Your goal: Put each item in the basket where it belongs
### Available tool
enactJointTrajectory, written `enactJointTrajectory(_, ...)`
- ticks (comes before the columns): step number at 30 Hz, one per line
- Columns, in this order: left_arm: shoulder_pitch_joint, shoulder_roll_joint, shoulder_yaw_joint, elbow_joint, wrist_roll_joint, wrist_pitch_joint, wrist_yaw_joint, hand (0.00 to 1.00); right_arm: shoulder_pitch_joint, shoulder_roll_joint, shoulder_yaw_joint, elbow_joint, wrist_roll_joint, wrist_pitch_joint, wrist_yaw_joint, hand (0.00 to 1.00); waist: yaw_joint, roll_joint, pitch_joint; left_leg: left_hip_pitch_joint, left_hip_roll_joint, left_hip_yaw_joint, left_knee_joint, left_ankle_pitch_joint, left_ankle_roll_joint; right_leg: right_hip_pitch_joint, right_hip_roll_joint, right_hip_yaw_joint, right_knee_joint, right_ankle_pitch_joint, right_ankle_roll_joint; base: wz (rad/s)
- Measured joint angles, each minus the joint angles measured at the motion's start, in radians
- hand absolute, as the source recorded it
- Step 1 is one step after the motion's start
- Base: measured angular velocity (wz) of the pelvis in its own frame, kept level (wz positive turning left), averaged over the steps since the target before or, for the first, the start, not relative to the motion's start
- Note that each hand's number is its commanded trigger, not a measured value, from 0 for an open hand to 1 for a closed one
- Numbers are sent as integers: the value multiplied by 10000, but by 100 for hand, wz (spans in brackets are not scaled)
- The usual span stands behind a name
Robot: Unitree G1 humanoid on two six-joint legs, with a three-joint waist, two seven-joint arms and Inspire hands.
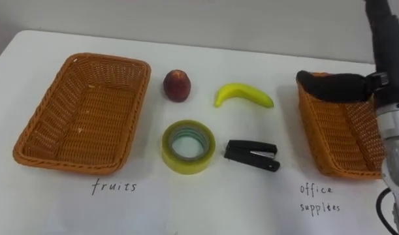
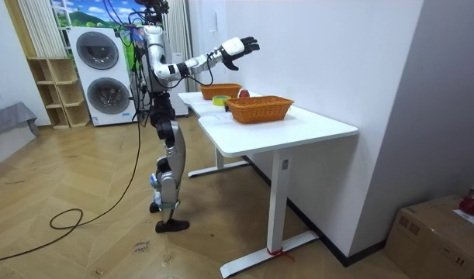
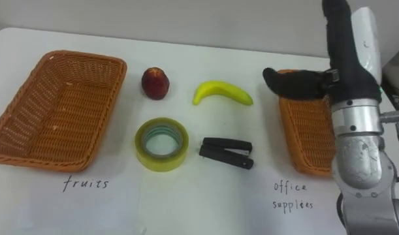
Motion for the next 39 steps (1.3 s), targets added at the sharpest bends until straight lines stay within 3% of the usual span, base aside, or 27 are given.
enactJointTrajectory(4,5,61,-1,32,-3,1,-53,0,4,0,4,105,-116,206,515,0,19,0,0,2,10,-47,0,0,0,2,10,16,1,2,-3,0)
enactJointTrajectory(24,-5,174,-222,-27,7,3,-102,0,35,1,489,413,-472,273,2574,0,-2,13,17,-71,29,-91,23,0,-3,3,9,-12,5,18,-16,0)
enactJointTrajectory(29,-90,243,-461,-161,19,11,-182,0,133,4,813,414,-505,273,2747,0,-2,116,73,-45,33,-138,24,1,-3,4,9,3,-2,22,-20,0)
enactJointTrajectory(39,-226,268,-778,-281,22,10,-437,0,244,4,868,414,-540,273,3228,0,5,270,77,-51,33,-150,24,4,-9,2,15,10,-4,26,-18,0)
